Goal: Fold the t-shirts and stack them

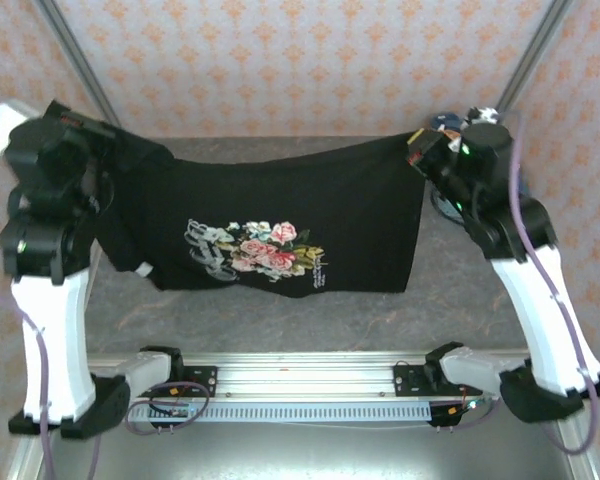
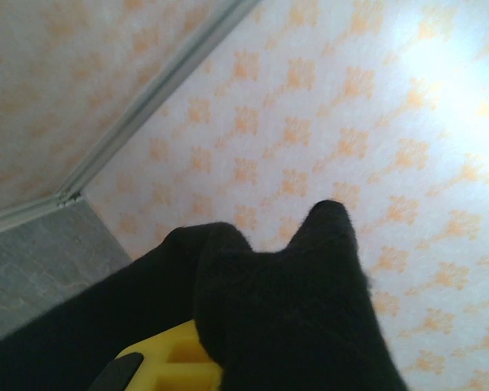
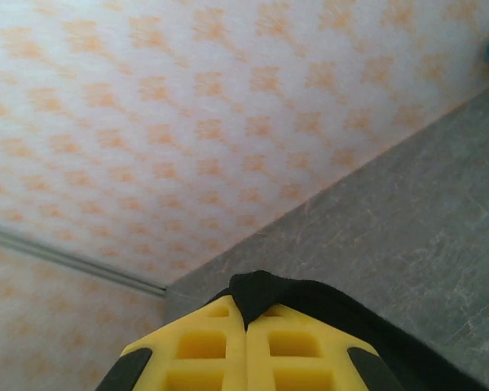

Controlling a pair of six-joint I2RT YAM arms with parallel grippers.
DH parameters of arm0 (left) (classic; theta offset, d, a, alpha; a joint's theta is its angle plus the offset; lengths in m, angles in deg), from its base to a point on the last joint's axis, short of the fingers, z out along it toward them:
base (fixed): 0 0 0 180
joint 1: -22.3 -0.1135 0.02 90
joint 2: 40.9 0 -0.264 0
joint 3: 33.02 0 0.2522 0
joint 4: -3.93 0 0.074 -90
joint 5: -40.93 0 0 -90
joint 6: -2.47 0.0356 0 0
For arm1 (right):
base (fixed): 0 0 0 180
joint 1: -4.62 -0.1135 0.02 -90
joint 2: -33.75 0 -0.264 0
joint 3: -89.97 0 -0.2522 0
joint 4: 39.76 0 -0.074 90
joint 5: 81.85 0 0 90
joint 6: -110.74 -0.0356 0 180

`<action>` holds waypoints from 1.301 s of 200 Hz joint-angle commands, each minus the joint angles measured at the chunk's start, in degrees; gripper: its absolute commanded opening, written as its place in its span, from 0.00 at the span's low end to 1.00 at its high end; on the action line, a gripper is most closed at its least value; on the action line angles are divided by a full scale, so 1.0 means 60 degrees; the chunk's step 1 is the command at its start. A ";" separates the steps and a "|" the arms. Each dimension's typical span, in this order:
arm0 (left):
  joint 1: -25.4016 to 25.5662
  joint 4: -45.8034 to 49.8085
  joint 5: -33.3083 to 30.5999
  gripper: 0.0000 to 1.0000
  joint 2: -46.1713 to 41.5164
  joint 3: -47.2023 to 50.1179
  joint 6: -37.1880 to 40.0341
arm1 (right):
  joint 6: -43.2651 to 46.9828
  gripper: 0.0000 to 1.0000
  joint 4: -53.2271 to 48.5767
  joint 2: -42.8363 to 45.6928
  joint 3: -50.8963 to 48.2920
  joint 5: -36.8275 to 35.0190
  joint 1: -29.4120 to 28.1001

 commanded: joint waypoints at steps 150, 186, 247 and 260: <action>-0.0343 -0.0826 0.1869 0.00 0.3617 -0.5162 0.2648 | -0.0108 0.00 -0.0525 -0.6655 0.8590 0.2082 0.2784; 0.0013 -0.0580 0.1304 0.00 0.0720 0.1280 0.1302 | -0.0589 0.00 0.0362 -0.4295 0.2448 0.1444 0.2722; 0.0777 0.0146 0.2072 0.00 -0.1763 0.9666 -0.1330 | -0.1470 0.00 0.0543 -0.1509 -0.5550 0.0035 0.2682; 0.0931 0.0415 0.2141 0.00 -0.1942 1.0549 -0.1634 | -0.1408 0.00 -0.0051 -0.1293 -0.6119 -0.0379 0.2697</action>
